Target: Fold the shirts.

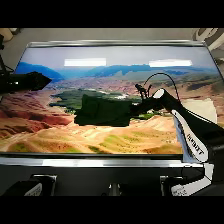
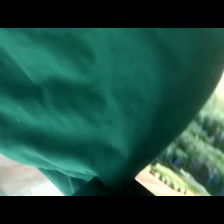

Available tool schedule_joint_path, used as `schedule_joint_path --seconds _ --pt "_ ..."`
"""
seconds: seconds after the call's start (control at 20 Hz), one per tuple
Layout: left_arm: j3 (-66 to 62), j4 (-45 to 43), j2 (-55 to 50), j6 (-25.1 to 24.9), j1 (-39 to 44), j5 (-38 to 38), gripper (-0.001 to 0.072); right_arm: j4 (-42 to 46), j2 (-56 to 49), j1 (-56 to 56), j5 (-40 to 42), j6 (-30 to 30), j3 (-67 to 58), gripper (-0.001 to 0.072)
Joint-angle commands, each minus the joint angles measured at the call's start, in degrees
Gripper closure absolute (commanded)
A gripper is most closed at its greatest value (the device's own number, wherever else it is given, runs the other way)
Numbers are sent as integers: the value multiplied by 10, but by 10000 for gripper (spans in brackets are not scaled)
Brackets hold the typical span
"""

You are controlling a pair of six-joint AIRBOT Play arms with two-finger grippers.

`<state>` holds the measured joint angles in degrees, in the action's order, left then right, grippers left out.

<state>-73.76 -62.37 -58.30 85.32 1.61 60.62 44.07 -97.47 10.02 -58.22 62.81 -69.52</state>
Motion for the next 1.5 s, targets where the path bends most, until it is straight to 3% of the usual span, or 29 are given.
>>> schedule_joint_path --seconds 0.0,0.1,0.3,0.45,0.85,1.05,1.15,1.35,1.45 --pt "1 0 0 0 0 0 680 -79 5 -19 -9 -119 -34 690" --pt "1 0 0 0 0 0 680 -60 41 -53 -55 -139 -88 690" --pt "1 -1 0 -15 0 -6 680 -50 109 -175 -184 -74 -210 690" --pt "1 -1 0 -15 0 -9 680 -28 151 -273 -251 -64 -276 690" --pt "1 0 0 -28 0 -9 680 6 176 -511 -259 -54 -330 690" --pt "1 0 0 -31 0 -13 680 20 182 -578 -355 -50 -332 690" --pt "1 0 0 -31 0 -21 680 68 196 -603 -373 -28 -332 690" --pt "1 0 0 -31 0 -24 680 170 231 -654 -334 27 -331 691" --pt "1 0 0 -43 0 -24 680 219 232 -671 -355 26 -330 691"
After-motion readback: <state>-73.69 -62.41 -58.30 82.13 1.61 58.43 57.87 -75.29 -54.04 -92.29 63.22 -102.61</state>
